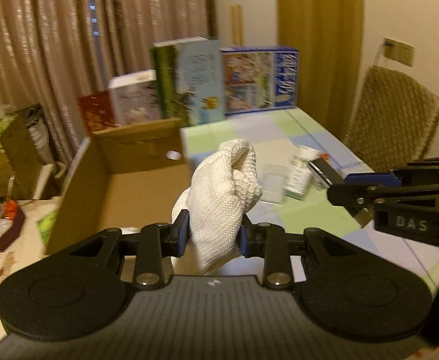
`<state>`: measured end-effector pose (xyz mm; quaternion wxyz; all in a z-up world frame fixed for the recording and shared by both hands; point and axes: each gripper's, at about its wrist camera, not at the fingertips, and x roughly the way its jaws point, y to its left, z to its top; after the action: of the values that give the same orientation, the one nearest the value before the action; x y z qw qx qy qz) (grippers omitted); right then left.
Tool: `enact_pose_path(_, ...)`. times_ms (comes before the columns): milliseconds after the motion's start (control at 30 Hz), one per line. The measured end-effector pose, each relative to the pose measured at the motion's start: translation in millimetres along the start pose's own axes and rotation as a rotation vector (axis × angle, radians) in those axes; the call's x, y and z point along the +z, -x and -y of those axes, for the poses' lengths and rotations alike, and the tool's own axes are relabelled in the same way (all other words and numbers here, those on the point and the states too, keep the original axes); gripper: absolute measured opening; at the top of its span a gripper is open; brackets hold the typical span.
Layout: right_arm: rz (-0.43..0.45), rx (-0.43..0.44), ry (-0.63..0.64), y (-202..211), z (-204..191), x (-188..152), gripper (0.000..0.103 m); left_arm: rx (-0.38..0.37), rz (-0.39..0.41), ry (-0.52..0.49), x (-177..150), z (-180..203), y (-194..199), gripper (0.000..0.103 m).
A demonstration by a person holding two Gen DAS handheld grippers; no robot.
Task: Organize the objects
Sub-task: 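Carry the cloth and lighter into the cardboard box and release both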
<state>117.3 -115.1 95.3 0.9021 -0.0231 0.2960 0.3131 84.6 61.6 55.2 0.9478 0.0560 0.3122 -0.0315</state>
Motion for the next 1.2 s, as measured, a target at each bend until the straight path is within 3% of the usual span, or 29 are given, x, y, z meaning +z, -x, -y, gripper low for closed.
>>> enact_pose_path(267,-0.013,0.092,0.010,-46.3,-41.0,31.4,0.019,0.090,-0.001,0.027,15.5,-77.2,-3.4,0.027)
enact_pose_path(500,-0.051,0.124,-0.022,-95.9,-51.9,49.9,0.019,0.112,-0.027,0.063,17.8,-127.2,-26.7,0.027)
enact_pose_path(900,-0.094,0.114,-0.070,-146.4,-48.5,49.8,0.019,0.074,-0.074,0.078,5.0,-146.3,-79.0,0.028)
enact_pose_path(967,-0.103,0.111,-0.076,-151.9,-47.1,48.2,0.019,0.067,-0.076,0.083,4.1,-148.1,-87.2,0.032)
enact_pose_path(1033,-0.108,0.110,-0.080,-154.2,-46.6,46.5,0.019,0.072,-0.075,0.083,1.8,-151.4,-94.1,0.044)
enact_pose_path(1200,-0.118,0.110,-0.078,-158.9,-47.3,43.1,0.019,0.090,-0.069,0.110,-0.7,-159.9,-96.1,0.046)
